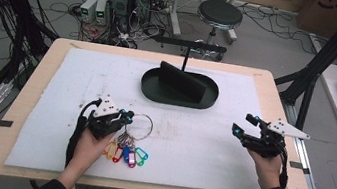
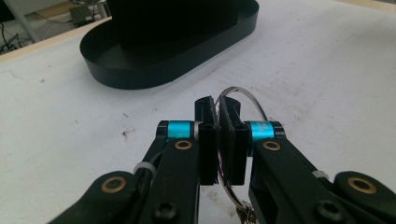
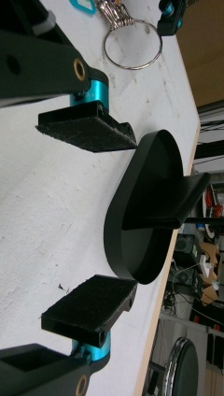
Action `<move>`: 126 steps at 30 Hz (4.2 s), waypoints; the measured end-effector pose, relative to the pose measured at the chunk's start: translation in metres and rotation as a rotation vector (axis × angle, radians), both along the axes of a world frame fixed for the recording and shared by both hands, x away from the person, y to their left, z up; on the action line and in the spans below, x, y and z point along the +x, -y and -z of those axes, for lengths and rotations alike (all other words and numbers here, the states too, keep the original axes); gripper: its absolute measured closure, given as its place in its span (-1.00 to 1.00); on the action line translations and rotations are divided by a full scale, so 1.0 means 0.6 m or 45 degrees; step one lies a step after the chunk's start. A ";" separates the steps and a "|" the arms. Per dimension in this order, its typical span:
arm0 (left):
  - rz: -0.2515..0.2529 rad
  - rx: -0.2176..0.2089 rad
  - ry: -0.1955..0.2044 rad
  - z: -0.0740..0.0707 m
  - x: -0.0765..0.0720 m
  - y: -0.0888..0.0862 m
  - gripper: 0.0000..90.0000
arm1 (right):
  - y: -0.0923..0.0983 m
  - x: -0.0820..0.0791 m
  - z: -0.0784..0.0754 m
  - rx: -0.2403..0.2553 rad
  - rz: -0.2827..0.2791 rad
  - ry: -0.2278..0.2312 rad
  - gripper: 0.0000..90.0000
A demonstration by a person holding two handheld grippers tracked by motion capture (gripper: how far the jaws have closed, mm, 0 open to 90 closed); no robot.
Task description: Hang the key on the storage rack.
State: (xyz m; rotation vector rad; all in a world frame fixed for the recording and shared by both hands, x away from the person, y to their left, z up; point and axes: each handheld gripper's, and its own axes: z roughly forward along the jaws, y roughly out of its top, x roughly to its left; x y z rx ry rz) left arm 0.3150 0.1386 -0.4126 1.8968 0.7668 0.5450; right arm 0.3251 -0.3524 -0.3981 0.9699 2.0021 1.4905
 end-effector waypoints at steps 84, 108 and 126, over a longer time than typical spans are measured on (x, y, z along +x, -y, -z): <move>0.216 -0.121 0.146 -0.116 0.006 0.019 0.92 | -0.003 0.008 0.002 0.000 -0.011 -0.007 -0.38; 0.153 -0.146 0.222 -0.200 0.072 0.034 0.92 | -0.001 0.009 0.003 0.002 -0.010 -0.004 -0.38; 0.095 -0.153 0.232 -0.234 0.128 0.049 0.92 | -0.002 0.010 0.002 0.004 -0.015 -0.004 -0.38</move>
